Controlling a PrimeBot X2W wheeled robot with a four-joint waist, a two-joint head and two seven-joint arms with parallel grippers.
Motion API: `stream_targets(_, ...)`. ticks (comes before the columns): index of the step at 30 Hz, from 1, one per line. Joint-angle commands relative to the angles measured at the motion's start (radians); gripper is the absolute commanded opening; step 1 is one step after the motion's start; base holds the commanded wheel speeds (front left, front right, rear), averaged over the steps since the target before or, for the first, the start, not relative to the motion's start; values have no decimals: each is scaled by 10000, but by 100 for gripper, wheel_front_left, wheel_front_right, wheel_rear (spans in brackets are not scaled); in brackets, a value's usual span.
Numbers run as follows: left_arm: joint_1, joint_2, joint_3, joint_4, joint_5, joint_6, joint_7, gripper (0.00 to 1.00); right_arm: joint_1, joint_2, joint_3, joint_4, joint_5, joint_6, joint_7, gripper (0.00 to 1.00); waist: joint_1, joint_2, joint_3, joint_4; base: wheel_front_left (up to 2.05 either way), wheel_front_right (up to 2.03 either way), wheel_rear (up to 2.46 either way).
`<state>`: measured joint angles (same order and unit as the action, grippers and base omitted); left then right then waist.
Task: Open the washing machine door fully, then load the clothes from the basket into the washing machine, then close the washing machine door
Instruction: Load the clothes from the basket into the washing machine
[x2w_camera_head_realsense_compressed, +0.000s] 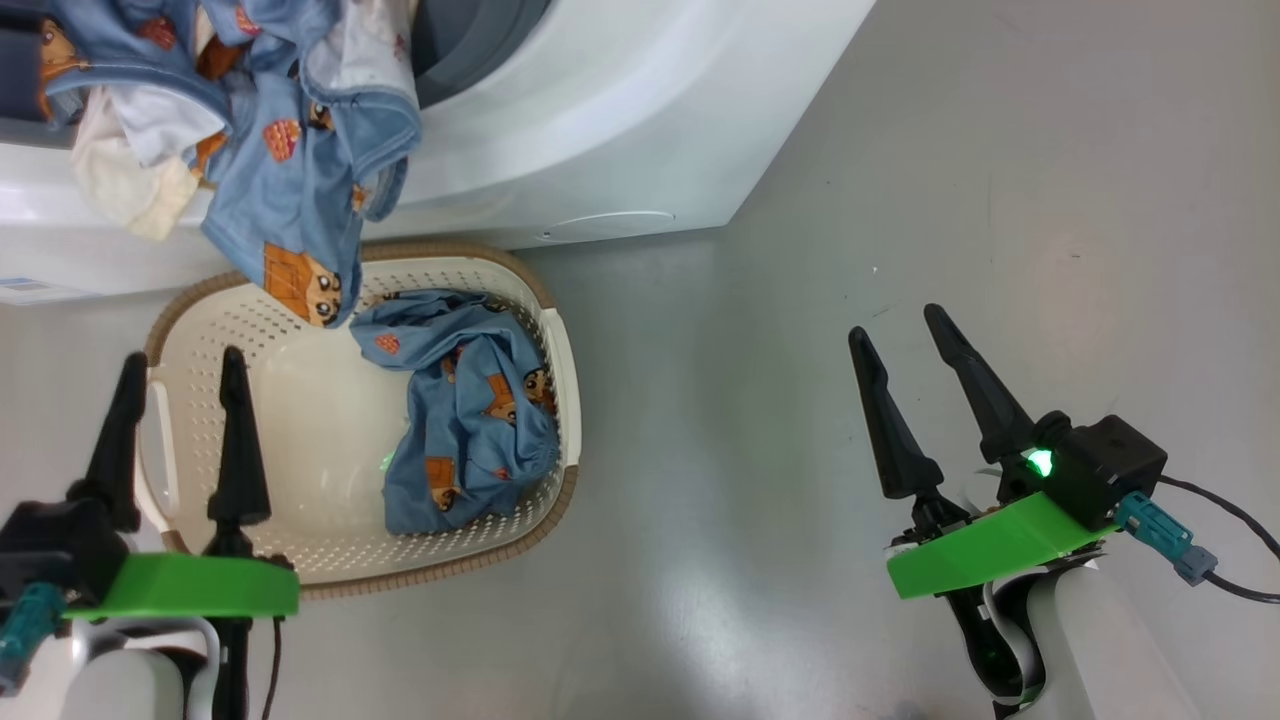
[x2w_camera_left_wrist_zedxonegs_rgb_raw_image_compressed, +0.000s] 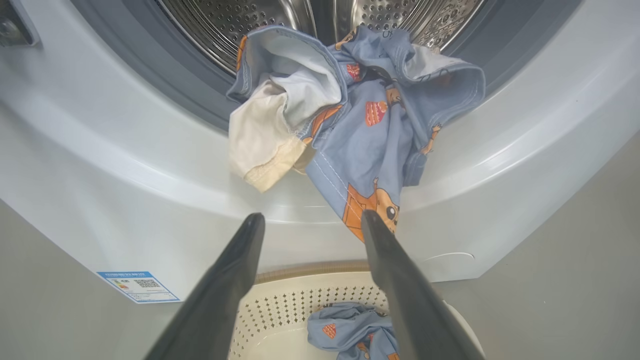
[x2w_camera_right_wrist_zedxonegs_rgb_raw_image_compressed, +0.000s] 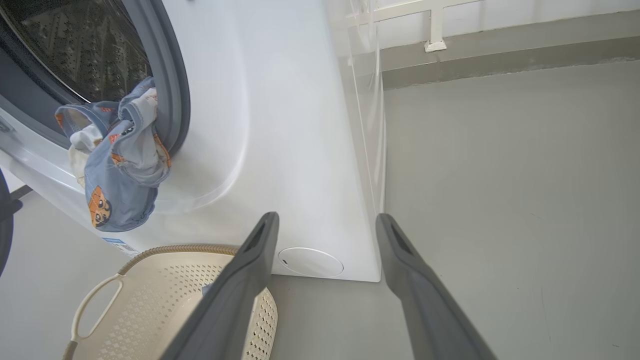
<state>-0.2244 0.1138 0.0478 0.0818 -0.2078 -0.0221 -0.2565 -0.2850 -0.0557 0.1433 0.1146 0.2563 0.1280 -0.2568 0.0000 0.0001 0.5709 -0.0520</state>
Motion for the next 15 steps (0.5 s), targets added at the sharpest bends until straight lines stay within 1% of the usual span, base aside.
stream_targets(1,292,161,350,-143,-22,-27,-53,100,288,55,183,-171,-45,27,-49,100,0,-1,-7,13,0,0,0)
stream_targets(15,823,-27,471,1,-75,-12,-53,100,293,55,254,-98,-46,27,-49,100,0,-1,-159,19,0,0,0)
